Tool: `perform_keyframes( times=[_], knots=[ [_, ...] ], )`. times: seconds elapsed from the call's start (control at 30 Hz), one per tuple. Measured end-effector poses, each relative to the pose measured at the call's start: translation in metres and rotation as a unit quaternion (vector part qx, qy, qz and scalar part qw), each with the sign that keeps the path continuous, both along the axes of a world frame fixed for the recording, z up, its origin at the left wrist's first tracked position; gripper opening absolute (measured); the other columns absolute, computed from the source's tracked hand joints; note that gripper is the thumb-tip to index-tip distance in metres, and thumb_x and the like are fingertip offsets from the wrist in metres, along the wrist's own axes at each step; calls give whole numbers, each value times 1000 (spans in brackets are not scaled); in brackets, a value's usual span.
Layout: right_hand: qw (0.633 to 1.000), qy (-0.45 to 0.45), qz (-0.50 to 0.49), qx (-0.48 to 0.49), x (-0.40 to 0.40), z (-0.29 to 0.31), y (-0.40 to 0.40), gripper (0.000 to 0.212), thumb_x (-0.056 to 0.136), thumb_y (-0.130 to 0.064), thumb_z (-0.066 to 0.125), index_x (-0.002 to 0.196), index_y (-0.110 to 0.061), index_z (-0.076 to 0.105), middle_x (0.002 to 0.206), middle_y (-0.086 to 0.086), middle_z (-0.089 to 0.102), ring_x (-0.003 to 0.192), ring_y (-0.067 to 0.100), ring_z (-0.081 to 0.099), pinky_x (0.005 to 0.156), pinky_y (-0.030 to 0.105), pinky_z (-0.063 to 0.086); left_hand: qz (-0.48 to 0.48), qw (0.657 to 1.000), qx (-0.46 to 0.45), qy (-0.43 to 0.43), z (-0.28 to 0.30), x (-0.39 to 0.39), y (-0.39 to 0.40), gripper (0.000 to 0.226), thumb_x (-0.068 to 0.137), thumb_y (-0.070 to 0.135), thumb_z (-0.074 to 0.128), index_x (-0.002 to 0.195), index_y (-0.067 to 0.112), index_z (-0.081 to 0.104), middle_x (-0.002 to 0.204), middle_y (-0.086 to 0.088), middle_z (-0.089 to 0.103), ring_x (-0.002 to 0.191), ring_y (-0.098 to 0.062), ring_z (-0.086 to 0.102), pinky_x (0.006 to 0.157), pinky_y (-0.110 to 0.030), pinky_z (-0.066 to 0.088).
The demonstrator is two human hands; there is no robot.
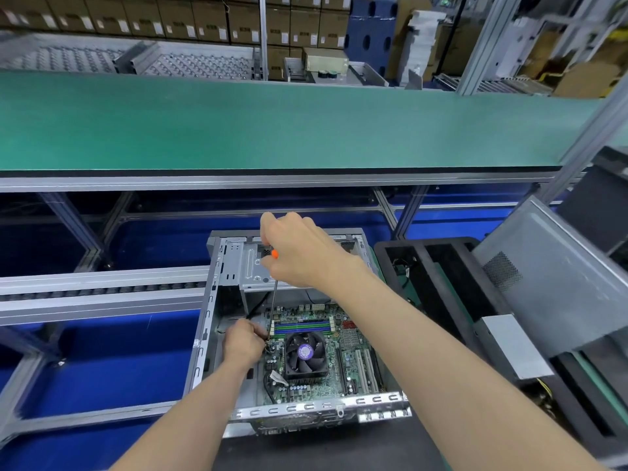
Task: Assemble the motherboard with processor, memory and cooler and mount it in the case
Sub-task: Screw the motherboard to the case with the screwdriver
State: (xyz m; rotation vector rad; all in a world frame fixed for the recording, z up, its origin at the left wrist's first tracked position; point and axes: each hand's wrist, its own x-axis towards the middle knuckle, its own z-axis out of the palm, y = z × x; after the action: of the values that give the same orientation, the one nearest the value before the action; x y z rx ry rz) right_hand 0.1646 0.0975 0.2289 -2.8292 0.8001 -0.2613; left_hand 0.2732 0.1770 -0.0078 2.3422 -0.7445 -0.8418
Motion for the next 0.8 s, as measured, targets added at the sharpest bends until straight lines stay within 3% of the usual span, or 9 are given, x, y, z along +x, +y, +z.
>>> perform_keyframes(
  times=[0.1, 0.2, 0.3, 0.37, 0.43, 0.5, 0.57, 0.67, 0.8],
  knots=[
    [1000, -21, -3, 8, 0, -4, -1, 21, 90, -15, 60, 103, -11, 45, 92, 10, 54, 80, 34, 53, 65, 42, 49, 32, 999, -20, -21, 9, 2, 0, 23, 85, -5, 59, 87, 10, 75, 89, -5, 69, 85, -24, 67, 79, -31, 55],
    [998, -55, -19, 30, -8, -8, -6, 21, 89, -19, 63, 101, -14, 47, 87, 8, 56, 80, 32, 57, 67, 45, 53, 71, 993, -92, -24, 23, 2, -3, 22, 83, 2, 60, 78, 18, 73, 74, 2, 71, 74, -20, 66, 68, -29, 52],
    [991, -117, -56, 37, -24, -3, -15, 19, 83, -19, 65, 92, -21, 49, 78, 1, 62, 75, 26, 60, 67, 44, 55, 147, 961, -196, 128, 30, 1, -7, 18, 92, 18, 64, 77, 10, 71, 49, 6, 57, 44, -11, 47, 47, -24, 38],
    [983, -163, -81, 35, -37, 8, -22, 20, 79, -21, 67, 87, -25, 49, 71, -7, 60, 72, 22, 60, 65, 41, 55, 220, 873, -268, 343, 33, 4, -7, 29, 99, 17, 56, 73, 4, 60, 42, 6, 36, 35, -8, 25, 36, -20, 21],
    [972, -208, -105, 21, -50, 25, -27, 22, 75, -21, 69, 83, -26, 49, 68, -11, 59, 70, 20, 60, 64, 39, 54, 248, 746, -307, 536, 40, 7, -2, 27, 100, 16, 49, 75, 6, 55, 47, 8, 29, 36, -6, 21, 32, -20, 18],
    [959, -254, -123, 21, -63, 42, -32, 22, 70, -16, 69, 81, -23, 51, 64, -7, 62, 66, 20, 65, 64, 39, 55, 244, 652, -322, 642, 46, 4, 0, 16, 94, 13, 48, 89, 1, 59, 56, 5, 38, 43, -6, 30, 36, -17, 28],
    [949, -283, -132, 33, -73, 56, -34, 21, 67, -10, 69, 81, -17, 53, 63, -1, 64, 63, 24, 69, 62, 43, 55, 225, 608, -346, 678, 49, -5, 0, 28, 90, 8, 48, 110, -7, 59, 74, -6, 58, 58, -11, 51, 52, -22, 49],
    [941, -305, -143, 17, -86, 70, -34, 22, 66, -5, 71, 79, -14, 55, 60, 1, 63, 61, 25, 68, 60, 44, 54, 223, 619, -354, 665, 52, -17, -4, 34, 96, 1, 38, 121, -13, 56, 114, -26, 69, 97, -31, 71, 82, -41, 59],
    [934, -320, -154, -25, -95, 76, -28, 26, 65, -7, 74, 75, -18, 53, 57, -10, 55, 59, 18, 59, 59, 32, 47, 220, 622, -343, 669, 53, -28, -8, 48, 87, -16, 26, 128, -14, 50, 125, -30, 63, 113, -40, 66, 91, -47, 55]
  ],
)
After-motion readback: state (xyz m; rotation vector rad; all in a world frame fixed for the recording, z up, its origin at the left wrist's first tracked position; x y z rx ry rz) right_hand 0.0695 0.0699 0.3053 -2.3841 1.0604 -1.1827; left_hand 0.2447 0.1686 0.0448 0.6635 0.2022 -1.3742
